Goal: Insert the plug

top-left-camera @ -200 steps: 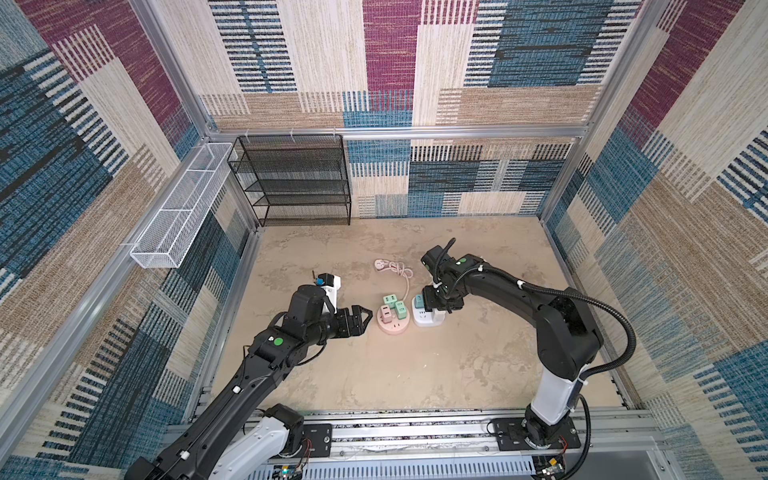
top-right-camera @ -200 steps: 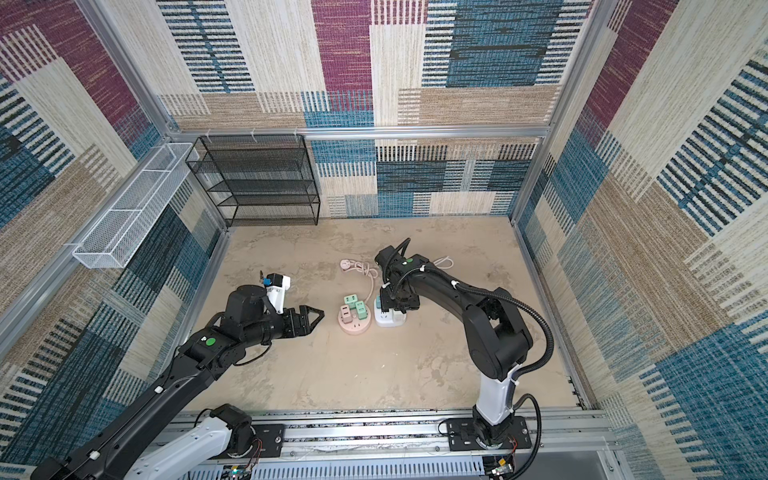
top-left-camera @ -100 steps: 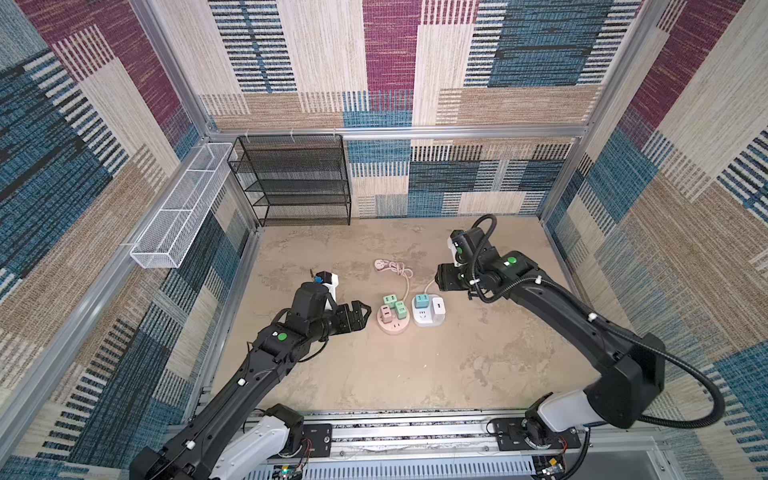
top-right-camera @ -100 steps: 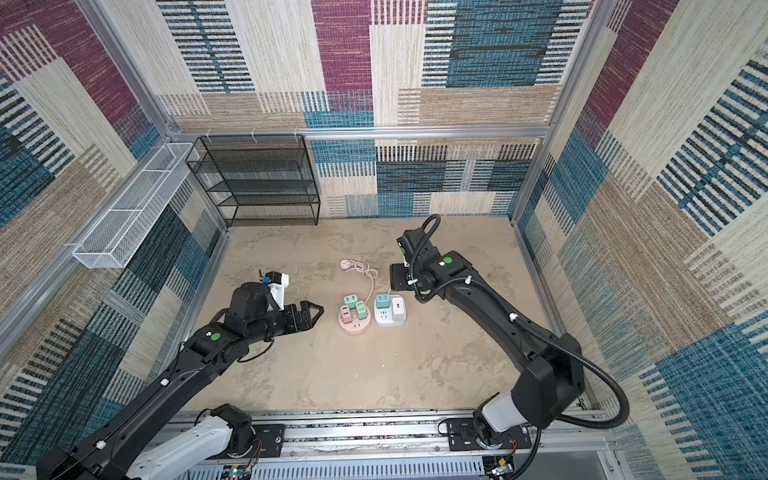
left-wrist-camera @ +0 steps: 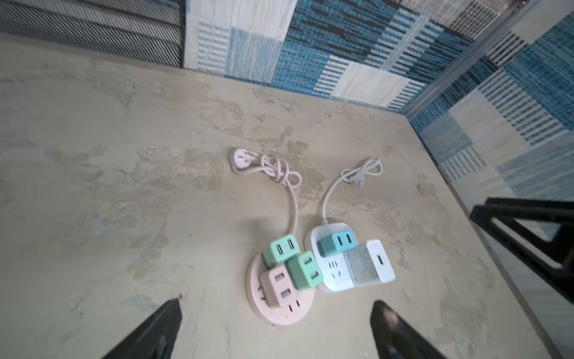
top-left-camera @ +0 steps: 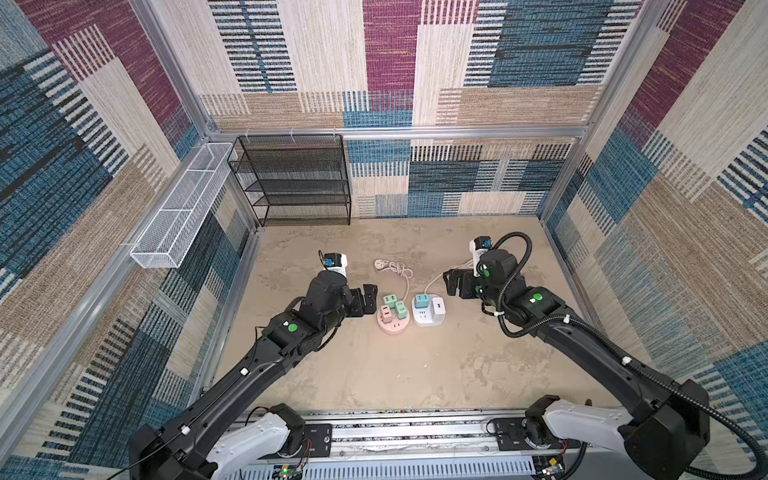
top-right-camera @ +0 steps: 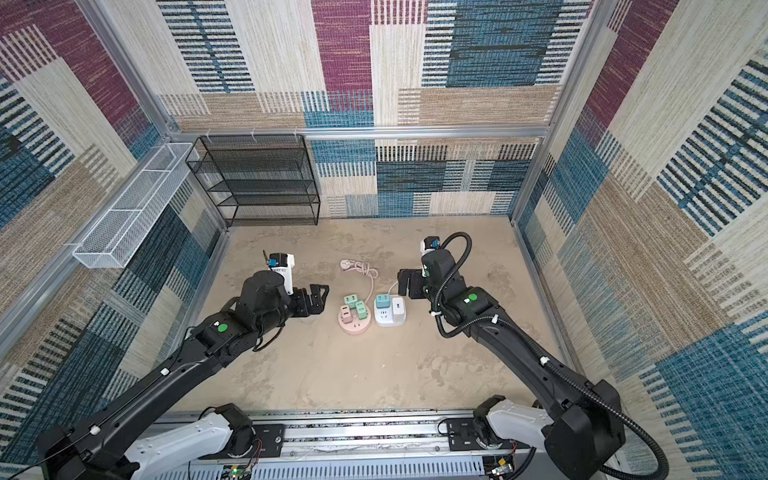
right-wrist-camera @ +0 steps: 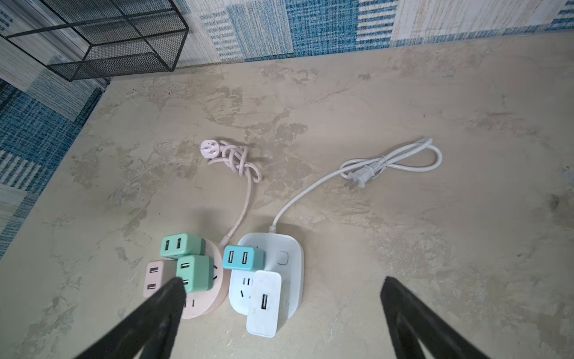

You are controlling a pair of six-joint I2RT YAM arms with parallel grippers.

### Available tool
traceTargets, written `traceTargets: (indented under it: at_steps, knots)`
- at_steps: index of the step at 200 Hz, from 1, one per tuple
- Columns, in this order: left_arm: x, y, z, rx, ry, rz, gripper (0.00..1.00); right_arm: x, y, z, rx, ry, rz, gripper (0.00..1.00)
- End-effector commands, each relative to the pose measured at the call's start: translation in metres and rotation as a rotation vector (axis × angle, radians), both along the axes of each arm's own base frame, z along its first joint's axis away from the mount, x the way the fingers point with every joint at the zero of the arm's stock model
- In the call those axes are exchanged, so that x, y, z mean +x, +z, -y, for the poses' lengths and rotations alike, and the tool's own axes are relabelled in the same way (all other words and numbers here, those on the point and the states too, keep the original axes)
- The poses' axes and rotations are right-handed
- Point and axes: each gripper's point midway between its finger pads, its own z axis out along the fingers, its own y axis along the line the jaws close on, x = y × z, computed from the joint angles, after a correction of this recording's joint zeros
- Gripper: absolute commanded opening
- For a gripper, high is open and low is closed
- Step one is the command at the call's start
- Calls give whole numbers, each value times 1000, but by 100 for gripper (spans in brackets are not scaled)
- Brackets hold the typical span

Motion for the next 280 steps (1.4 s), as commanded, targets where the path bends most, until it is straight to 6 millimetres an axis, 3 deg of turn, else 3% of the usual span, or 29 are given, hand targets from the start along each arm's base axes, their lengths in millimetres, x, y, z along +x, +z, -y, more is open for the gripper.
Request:
traceTargets:
  at_steps: [1,22,48,83,124,145,168,204,231,263,270,280]
  knots:
    - [16,17,-19,89,91,175,99,8,16,1,36,-18,112,100]
    - [26,10,-35,182,162,263,99,7,18,10,33,-49,172,100]
    - [38,-2,-73,274,361,290,99,4,10,14,38,-56,208,100]
    - [46,-8,-118,300,498,370,99,1,2,8,45,-20,187,100]
    - [33,-30,-198,420,699,320,99,-1,5,9,55,-17,213,100]
    - [26,-46,-221,489,755,282,99,-1,7,11,55,-21,236,100]
    - [37,-60,-221,471,739,295,99,0,12,9,57,-11,251,100]
    - [59,-102,-220,521,705,256,99,3,30,7,47,7,291,100]
    - [66,-113,-218,440,658,337,99,5,38,12,0,4,365,100]
    - [80,-125,-188,404,430,325,99,11,43,24,-111,-23,497,100]
    - [83,-136,-178,403,364,311,99,15,46,30,-159,-46,520,100]
    - [90,-135,-178,429,366,338,98,22,52,40,-244,-90,542,100]
